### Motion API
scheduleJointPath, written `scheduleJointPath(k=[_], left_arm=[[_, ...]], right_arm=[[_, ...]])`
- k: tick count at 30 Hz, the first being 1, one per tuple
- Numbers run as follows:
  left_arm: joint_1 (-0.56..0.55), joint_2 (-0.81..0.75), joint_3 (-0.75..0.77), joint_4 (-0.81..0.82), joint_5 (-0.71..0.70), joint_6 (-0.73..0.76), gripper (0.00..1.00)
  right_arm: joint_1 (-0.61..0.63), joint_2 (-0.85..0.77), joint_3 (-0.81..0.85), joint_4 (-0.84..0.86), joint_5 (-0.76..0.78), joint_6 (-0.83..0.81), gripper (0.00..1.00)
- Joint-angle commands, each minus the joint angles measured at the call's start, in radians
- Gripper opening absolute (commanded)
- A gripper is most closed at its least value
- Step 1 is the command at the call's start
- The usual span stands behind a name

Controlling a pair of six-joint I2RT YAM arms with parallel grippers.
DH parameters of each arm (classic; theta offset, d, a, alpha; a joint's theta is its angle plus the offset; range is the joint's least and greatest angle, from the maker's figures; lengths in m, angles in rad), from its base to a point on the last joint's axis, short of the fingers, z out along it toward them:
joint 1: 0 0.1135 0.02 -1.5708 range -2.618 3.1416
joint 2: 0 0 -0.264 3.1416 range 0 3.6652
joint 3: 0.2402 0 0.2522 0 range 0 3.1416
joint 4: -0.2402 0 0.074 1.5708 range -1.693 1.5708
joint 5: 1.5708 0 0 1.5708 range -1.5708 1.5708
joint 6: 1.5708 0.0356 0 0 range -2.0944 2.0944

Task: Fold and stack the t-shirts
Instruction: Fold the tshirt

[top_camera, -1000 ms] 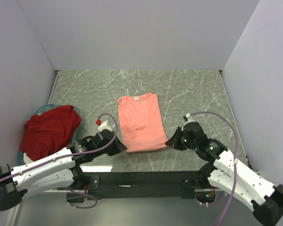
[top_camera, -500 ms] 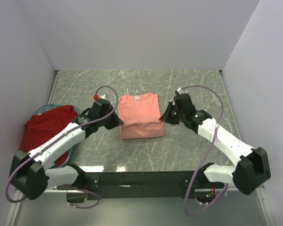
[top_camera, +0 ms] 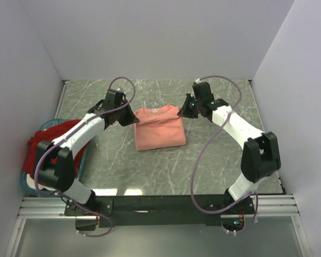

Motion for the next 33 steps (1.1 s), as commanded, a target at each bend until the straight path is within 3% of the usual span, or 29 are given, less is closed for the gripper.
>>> scheduleJointPath(k=[1, 16, 27, 28, 29, 30, 33], left_arm=[[0.041, 0.087, 0.087, 0.034, 0.042, 0.058, 0.0], [0.121, 0.418, 0.365, 0.071, 0.123, 0.093, 0.01], [0.151, 0.5, 0.435, 0.085, 0.121, 0.078, 0.01], [0.168, 0.509, 0.441, 0.097, 0.15, 0.079, 0.06], [0.177, 0.512, 0.442, 0.115, 0.163, 0.076, 0.14], [0.194, 0.517, 0.443, 0.158, 0.192, 0.072, 0.4], [0.213, 0.518, 0.455, 0.18, 0.223, 0.073, 0.64]], right_arm=[[-0.031, 0.093, 0.125, 0.018, -0.014, -0.04, 0.0], [-0.097, 0.414, 0.403, -0.007, -0.064, -0.076, 0.0], [-0.149, 0.524, 0.532, -0.028, -0.12, -0.082, 0.02], [-0.152, 0.529, 0.552, -0.031, -0.121, -0.08, 0.05], [-0.154, 0.536, 0.564, -0.033, -0.127, -0.076, 0.15], [-0.157, 0.543, 0.598, -0.052, -0.129, -0.076, 0.28], [-0.155, 0.538, 0.63, -0.092, -0.121, -0.082, 0.41]])
